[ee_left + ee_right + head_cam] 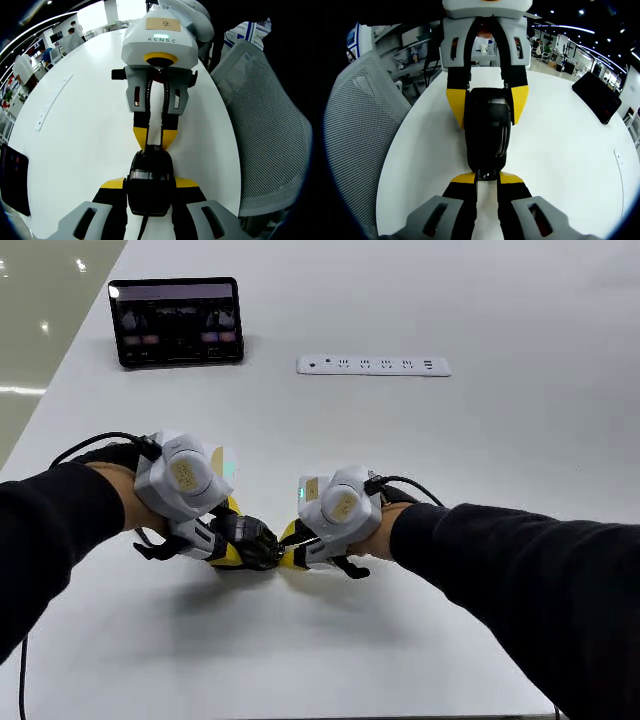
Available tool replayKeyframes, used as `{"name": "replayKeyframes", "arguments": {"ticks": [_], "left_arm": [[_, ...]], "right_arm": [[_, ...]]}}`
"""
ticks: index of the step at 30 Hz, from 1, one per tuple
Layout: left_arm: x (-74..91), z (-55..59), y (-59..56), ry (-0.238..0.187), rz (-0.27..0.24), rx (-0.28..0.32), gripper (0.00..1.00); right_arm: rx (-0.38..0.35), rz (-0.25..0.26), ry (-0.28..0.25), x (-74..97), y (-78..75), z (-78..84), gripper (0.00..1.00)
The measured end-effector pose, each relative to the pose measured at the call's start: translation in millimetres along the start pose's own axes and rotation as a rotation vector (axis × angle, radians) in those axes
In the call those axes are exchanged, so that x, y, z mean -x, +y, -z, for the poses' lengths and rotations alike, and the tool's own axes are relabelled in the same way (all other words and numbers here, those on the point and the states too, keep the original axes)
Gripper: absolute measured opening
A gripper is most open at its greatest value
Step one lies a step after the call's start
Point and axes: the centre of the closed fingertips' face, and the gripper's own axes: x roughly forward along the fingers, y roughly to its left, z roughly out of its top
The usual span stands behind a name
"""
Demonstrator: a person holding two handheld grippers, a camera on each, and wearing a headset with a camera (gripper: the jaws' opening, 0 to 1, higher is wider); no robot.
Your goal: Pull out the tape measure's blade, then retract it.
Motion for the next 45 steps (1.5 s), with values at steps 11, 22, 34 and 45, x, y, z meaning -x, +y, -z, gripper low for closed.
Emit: {"name": "replayKeyframes", "arguments": {"ticks": [11, 22, 34, 45], "left_arm": [[-0.7, -0.3, 0.9, 0.001, -0.001, 0.008, 0.3], [-1.1, -0.5, -0.5, -0.004, -0.006, 0.006, 0.3], [-1.5, 0.8, 0.8, -0.002, -0.01, 0.013, 0.3], [-0.6, -0.1, -0.4, -0.008, -0.014, 0.014, 0.3]], "right_arm": [[-0.034, -0.004, 0.001, 7.5, -0.3, 8.5, 0.09], [-0.037, -0.009, 0.015, 9.4, 2.1, 11.6, 0.11], [-0.051, -0.001, 0.0, -0.1, -0.8, 5.2, 0.11], [-0.068, -0.002, 0.006, 5.9, 0.0, 12.7, 0.1]]}}
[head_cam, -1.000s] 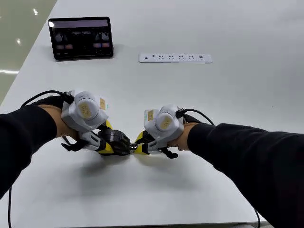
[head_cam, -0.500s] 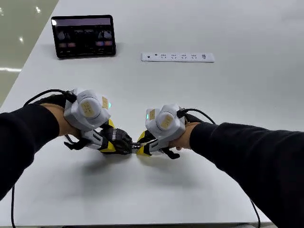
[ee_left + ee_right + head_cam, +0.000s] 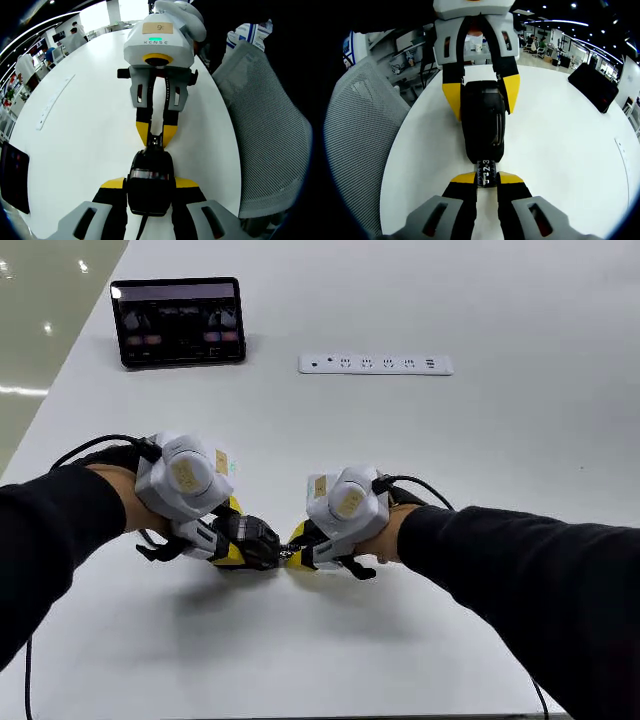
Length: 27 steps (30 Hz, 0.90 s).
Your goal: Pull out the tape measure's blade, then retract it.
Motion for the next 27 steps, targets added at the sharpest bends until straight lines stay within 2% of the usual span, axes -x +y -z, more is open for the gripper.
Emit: {"name": "replayKeyframes", "arguments": {"ticks": [13, 27], "left_arm": [[0.4, -0.7, 0.3, -0.004, -0.002, 0.007, 0.3], [0.3, 0.2, 1.7, -0.008, -0.006, 0.013, 0.3]], "right_arm": [[0.002, 0.009, 0.019, 12.2, 0.5, 16.2, 0.1], [0.005, 0.019, 0.032, 25.3, -1.6, 25.7, 0.1]]}}
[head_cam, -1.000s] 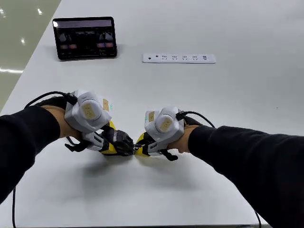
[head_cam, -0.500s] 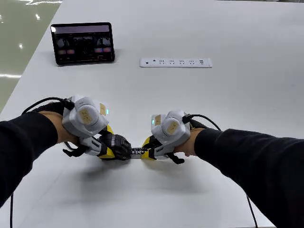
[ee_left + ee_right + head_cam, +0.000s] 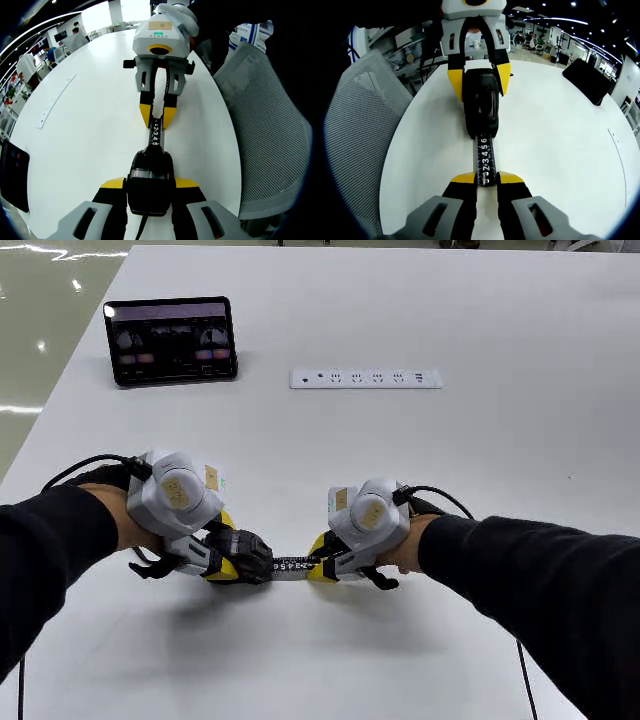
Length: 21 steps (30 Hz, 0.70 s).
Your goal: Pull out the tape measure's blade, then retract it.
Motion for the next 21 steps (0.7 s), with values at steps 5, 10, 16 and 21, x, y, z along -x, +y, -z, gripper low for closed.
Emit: {"name": "replayKeyframes", "arguments": {"ticks": [5, 10, 16, 21], "left_arm": [[0.4, -0.3, -0.6, 0.001, -0.002, -0.002, 0.3], [0.9, -0.6, -1.1, 0.001, 0.0, -0.006, 0.3], [1.1, -1.1, -1.6, -0.003, -0.001, -0.01, 0.3], [1.4, -1.4, -1.8, -0.007, -0.004, -0.008, 0.3]], "right_arm": [[-0.001, 0.003, 0.005, 3.5, -0.5, 3.7, 0.1], [-0.006, 0.003, 0.009, 5.6, -0.3, 6.5, 0.1], [-0.014, 0.004, 0.011, 8.0, 0.0, 10.7, 0.1], [-0.018, 0.006, 0.016, 9.7, -0.1, 13.9, 0.1]]}}
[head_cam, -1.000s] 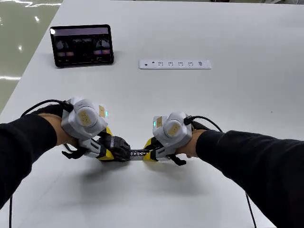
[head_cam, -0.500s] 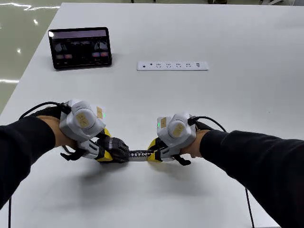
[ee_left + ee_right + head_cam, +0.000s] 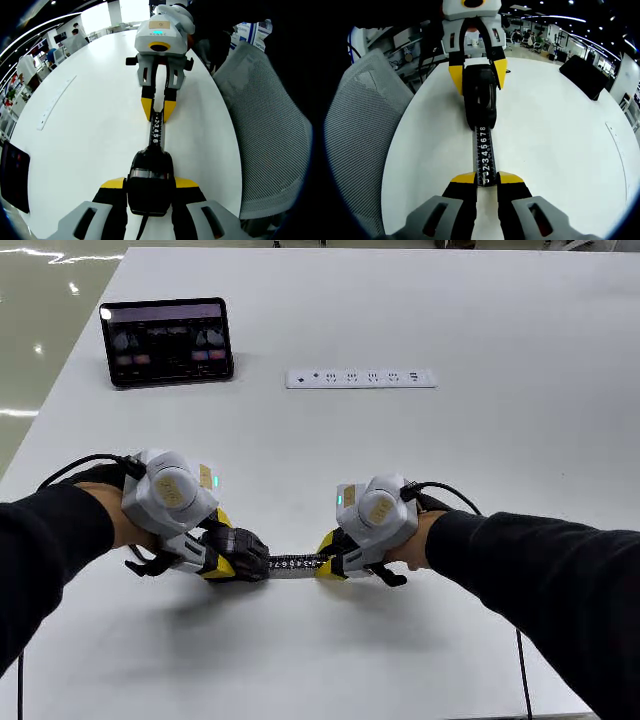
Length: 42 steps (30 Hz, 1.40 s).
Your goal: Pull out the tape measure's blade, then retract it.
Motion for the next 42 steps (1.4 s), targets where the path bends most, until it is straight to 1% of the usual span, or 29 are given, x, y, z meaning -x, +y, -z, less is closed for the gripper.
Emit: {"name": "replayKeyframes", "arguments": {"ticks": [28, 42], "left_arm": [[-1.4, 1.2, 1.9, -0.007, -0.008, 0.003, 0.3], [-0.9, 0.5, 1.0, -0.01, -0.012, 0.005, 0.3]], "right_arm": [[-0.019, 0.017, 0.025, 15.9, -2.6, 20.4, 0.1], [-0.033, 0.026, 0.022, 22.7, -4.5, 29.1, 0.1]]}}
